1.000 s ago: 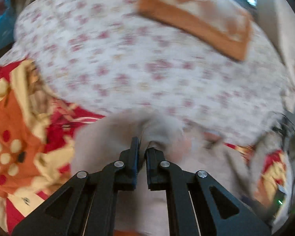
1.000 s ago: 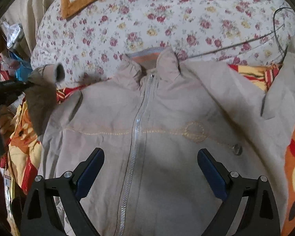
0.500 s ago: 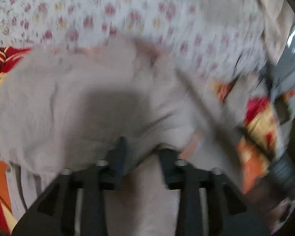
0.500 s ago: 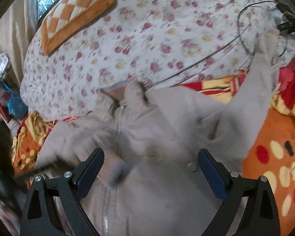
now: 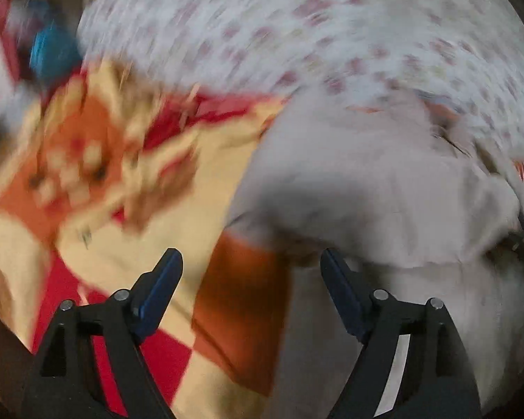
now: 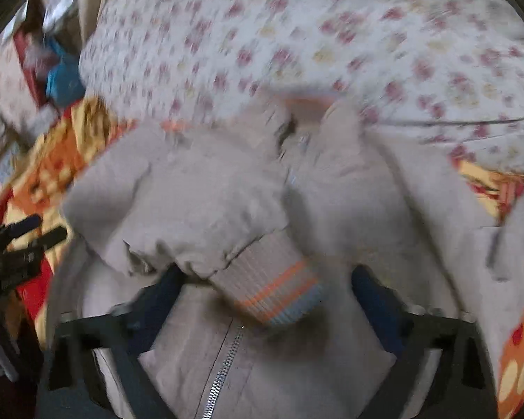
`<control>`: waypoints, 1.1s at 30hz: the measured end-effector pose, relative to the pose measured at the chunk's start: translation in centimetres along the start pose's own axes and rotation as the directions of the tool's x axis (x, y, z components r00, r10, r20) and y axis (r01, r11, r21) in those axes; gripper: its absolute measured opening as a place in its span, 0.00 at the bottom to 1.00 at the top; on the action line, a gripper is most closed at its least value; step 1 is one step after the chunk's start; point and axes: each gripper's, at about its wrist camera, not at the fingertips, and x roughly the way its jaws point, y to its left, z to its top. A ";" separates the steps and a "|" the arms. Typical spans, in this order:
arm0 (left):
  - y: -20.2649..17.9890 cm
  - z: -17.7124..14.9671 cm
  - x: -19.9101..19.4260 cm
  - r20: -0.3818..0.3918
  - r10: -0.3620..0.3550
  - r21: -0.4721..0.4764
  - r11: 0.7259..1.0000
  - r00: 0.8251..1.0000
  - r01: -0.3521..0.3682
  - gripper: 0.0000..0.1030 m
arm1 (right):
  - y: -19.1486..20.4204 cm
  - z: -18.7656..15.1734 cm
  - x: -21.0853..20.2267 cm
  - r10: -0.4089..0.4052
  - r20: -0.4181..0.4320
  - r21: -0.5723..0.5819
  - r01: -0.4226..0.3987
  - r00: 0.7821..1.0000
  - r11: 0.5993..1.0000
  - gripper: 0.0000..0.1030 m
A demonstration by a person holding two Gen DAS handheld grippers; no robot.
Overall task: Fold large clothes
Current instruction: 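Grasp the ribbed cuff lying on the jacket front with the right tool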
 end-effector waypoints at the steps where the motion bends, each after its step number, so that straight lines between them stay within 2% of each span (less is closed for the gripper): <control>1: 0.9 0.1 0.3 -0.016 -0.016 -0.039 0.999 1.000 0.015 0.79 | -0.1 0.1 0.3 -0.011 -0.017 -0.003 0.011 1.000 1.000 0.15; 2: 1.8 0.1 0.5 -0.025 -0.026 -0.077 0.997 0.999 0.024 0.79 | -0.3 0.4 -0.1 -0.035 -0.004 0.002 0.035 0.999 0.999 0.13; 5: 3.3 0.3 0.0 0.015 -0.009 -0.159 0.987 1.000 0.011 0.79 | -1.5 0.8 -3.8 -0.051 0.128 0.024 0.049 0.990 0.999 0.12; 7: 3.0 0.2 0.1 0.014 -0.005 -0.162 0.987 1.000 0.008 0.79 | -2.8 0.6 -6.2 -0.110 0.191 0.037 0.105 0.975 0.994 0.12; 9: 2.2 0.0 0.4 -0.010 -0.024 -0.129 0.991 1.000 0.022 0.79 | -4.3 0.9 -7.4 -0.208 0.208 0.059 0.200 0.956 0.978 0.12; 11: 1.2 -0.2 0.4 -0.022 -0.026 -0.083 0.996 0.999 0.024 0.79 | -6.1 0.9 -7.1 -0.237 0.184 0.090 0.224 0.954 0.970 0.13; 14: -0.6 -0.5 0.0 -0.002 -0.020 -0.011 1.000 1.000 0.020 0.79 | -7.9 0.4 -5.4 -0.179 0.139 0.163 0.155 0.974 0.974 0.13; 17: -1.7 -0.5 0.2 0.008 0.012 0.026 1.000 1.000 -0.012 0.79 | -8.4 0.2 -4.9 -0.173 0.131 0.191 0.146 0.976 0.971 0.13; 22: -1.5 1.2 1.7 0.015 0.047 -0.036 0.998 0.999 -0.047 0.79 | -8.8 0.4 -6.3 -0.151 0.163 0.217 0.114 0.975 0.969 0.15; 28: 0.1 0.7 2.4 -0.018 0.073 -0.070 0.995 0.997 -0.074 0.79 | -9.1 0.4 -5.4 -0.125 0.141 0.236 0.090 0.982 0.968 0.18; 31: 1.2 0.6 2.3 -0.020 0.068 -0.106 0.992 0.998 -0.069 0.79 | -9.0 0.2 -4.3 -0.118 0.111 0.233 0.090 0.987 0.968 0.20; 33: 1.7 0.4 2.6 -0.043 0.059 -0.127 0.990 0.997 -0.064 0.80 | -8.4 0.1 -2.2 -0.137 0.036 0.161 0.129 0.990 0.978 0.22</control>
